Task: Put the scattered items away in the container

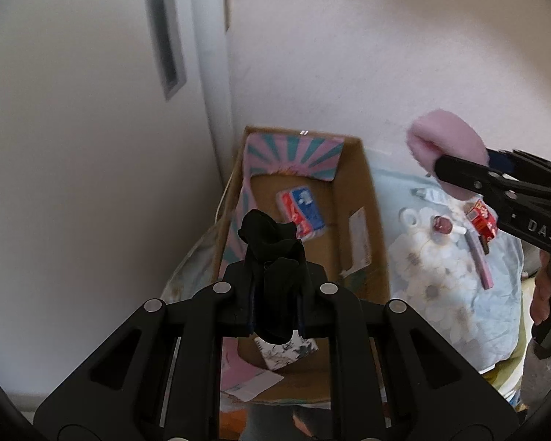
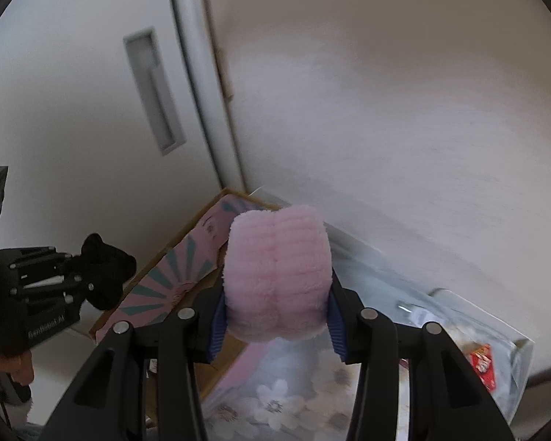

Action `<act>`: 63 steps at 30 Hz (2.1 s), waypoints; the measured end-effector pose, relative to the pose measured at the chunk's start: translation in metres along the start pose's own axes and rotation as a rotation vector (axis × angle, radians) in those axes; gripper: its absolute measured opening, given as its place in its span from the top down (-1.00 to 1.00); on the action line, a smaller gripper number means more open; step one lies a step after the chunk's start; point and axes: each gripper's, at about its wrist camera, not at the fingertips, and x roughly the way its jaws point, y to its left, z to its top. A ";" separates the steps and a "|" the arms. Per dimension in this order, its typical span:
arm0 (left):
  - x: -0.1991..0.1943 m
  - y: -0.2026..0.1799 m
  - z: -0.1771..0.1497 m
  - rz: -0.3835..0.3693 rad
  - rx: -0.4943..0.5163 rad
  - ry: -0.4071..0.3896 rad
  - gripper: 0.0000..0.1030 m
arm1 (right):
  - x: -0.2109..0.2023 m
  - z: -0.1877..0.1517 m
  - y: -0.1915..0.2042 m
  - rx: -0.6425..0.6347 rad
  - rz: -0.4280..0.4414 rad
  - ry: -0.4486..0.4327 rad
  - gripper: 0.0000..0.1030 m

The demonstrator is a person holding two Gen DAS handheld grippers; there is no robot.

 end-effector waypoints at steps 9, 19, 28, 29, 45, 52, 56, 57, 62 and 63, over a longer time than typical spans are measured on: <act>0.030 0.005 -0.016 -0.009 -0.026 0.072 0.75 | 0.062 0.007 0.023 -0.049 0.072 0.089 0.18; 0.073 0.001 -0.042 -0.018 -0.034 0.167 0.75 | 0.111 -0.004 0.038 -0.085 0.120 0.194 0.18; 0.092 0.000 -0.053 -0.030 -0.047 0.217 0.75 | 0.137 -0.021 0.049 -0.113 0.134 0.264 0.18; 0.092 0.000 -0.053 -0.031 -0.046 0.217 0.75 | 0.138 -0.022 0.050 -0.114 0.135 0.266 0.18; 0.071 -0.008 -0.048 -0.034 -0.022 0.127 -0.62 | 0.129 -0.012 0.056 -0.098 0.100 0.207 -0.48; 0.071 -0.007 -0.044 -0.026 -0.022 0.136 -0.62 | 0.115 -0.019 0.051 -0.093 0.082 0.192 -0.48; 0.067 -0.003 -0.047 -0.028 -0.018 0.133 -0.62 | 0.118 -0.016 0.055 -0.083 0.075 0.186 -0.48; 0.066 -0.003 -0.048 -0.027 -0.017 0.133 -0.62 | 0.114 -0.015 0.055 -0.082 0.072 0.183 -0.48; 0.058 -0.001 -0.048 -0.034 -0.008 0.124 -0.62 | 0.102 -0.013 0.054 -0.063 0.062 0.156 -0.48; 0.056 -0.001 -0.047 -0.031 0.004 0.120 -0.62 | 0.098 -0.013 0.054 -0.058 0.057 0.149 -0.48</act>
